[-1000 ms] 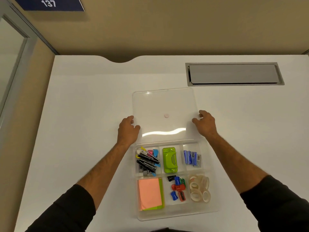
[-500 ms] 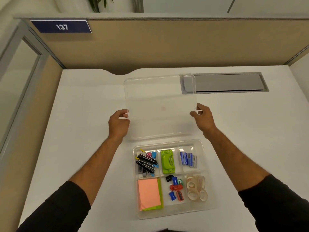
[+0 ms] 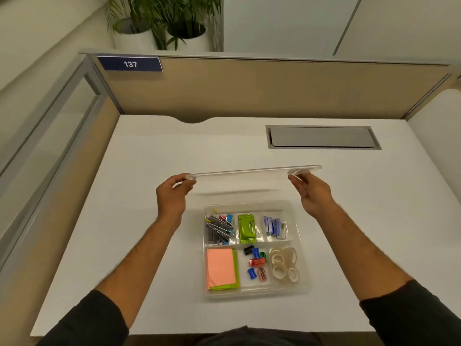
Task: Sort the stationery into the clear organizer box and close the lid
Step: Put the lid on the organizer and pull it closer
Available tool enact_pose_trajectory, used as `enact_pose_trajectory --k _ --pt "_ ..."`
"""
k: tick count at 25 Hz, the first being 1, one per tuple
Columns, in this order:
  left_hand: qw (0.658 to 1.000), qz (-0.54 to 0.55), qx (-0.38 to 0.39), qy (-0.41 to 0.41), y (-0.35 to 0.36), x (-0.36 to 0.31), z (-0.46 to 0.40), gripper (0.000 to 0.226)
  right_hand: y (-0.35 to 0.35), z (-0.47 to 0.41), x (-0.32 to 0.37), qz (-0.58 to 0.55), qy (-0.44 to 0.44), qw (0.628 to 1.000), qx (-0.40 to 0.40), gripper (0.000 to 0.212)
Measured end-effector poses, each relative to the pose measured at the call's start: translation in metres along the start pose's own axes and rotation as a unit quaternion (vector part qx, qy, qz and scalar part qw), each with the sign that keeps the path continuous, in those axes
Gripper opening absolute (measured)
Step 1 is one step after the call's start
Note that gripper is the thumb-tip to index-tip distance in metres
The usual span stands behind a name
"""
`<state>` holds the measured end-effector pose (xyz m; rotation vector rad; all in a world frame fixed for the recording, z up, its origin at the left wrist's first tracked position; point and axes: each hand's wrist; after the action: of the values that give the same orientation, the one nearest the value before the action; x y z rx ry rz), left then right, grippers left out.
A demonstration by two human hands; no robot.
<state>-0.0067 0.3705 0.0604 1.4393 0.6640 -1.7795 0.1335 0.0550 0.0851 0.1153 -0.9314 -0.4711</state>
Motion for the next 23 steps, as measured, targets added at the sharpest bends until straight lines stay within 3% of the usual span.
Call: enact_pose_trajectory --k 3,7,10,15,20,23 --pt "0.996 0.074 -0.003 -0.054 -0.021 -0.001 0.023 0.013 -0.027 0.011 -0.002 0.022 0.03 0.999 0.022 0.025" --pt "0.986 0.095 -0.042 -0.13 -0.042 0.008 0.053 0.008 -0.055 0.022 -0.014 0.141 0.041 0.987 0.058 0.025" --pt "0.987 0.074 -0.032 -0.14 -0.052 0.018 0.08 0.019 -0.079 0.035 -0.022 0.218 -0.025 0.974 0.054 0.021" --pt "0.984 0.041 0.016 -0.171 -0.06 0.038 0.113 0.046 -0.124 0.047 -0.031 0.271 -0.03 0.959 0.08 0.043" --pt "0.981 -0.04 0.053 -0.181 -0.066 0.055 0.138 0.048 -0.149 0.057 -0.041 0.381 -0.036 0.919 0.099 0.047" --pt "0.983 -0.066 0.041 -0.167 -0.071 0.057 0.146 0.035 -0.155 0.063 -0.047 0.405 -0.06 0.908 0.084 0.028"
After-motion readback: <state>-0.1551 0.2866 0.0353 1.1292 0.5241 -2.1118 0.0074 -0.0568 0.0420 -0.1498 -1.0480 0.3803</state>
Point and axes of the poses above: each hand's wrist, its own z-axis away from the middle knuckle, its own y-axis out of the palm, x = y × z, and after that the axes turned 8 degrees about -x, right-handed
